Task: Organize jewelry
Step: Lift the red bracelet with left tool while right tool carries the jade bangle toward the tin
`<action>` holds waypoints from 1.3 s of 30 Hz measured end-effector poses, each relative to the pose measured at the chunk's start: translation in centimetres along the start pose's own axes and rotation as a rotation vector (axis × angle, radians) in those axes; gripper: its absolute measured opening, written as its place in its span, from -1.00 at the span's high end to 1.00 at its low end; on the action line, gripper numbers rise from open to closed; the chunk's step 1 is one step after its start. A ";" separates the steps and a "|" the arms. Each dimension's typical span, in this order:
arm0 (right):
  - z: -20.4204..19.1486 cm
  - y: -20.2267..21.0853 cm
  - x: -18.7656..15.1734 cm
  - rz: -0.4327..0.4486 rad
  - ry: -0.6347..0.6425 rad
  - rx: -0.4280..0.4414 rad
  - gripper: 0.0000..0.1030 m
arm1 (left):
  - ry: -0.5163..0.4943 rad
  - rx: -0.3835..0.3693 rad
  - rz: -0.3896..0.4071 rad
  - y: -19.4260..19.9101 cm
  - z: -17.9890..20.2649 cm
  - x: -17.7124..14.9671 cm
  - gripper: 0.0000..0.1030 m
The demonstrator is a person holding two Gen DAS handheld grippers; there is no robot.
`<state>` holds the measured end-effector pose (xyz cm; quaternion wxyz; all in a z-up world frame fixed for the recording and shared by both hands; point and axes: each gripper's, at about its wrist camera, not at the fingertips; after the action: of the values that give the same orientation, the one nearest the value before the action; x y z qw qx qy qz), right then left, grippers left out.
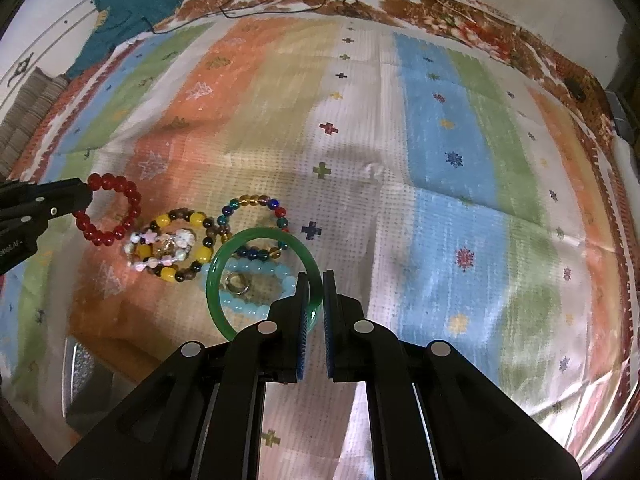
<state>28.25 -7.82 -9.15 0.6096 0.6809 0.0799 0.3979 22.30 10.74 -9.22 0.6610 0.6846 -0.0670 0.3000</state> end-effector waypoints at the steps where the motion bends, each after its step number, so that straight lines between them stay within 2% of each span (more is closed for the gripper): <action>1: 0.0 0.2 -0.1 0.004 0.001 -0.001 0.85 | 0.004 -0.004 0.004 0.3 0.0 -0.1 0.75; 19: -0.7 3.9 -1.4 0.071 -0.015 0.019 0.85 | 0.015 -0.084 0.104 6.4 1.2 -1.6 0.75; 39: -2.5 7.8 -2.8 0.142 0.009 0.059 0.85 | -0.003 -0.123 0.165 10.1 2.2 -3.7 0.75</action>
<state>21.84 -9.51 -3.60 0.5591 0.7008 0.0458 0.4406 15.11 6.32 -2.23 0.6747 0.6352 -0.1428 0.3477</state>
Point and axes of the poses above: each gripper's, at about its wrist camera, not at the fingertips, and y roughly against the way its jaws point, z to its right, x to its top, and after that the axes turned 6 degrees about z, right-handed
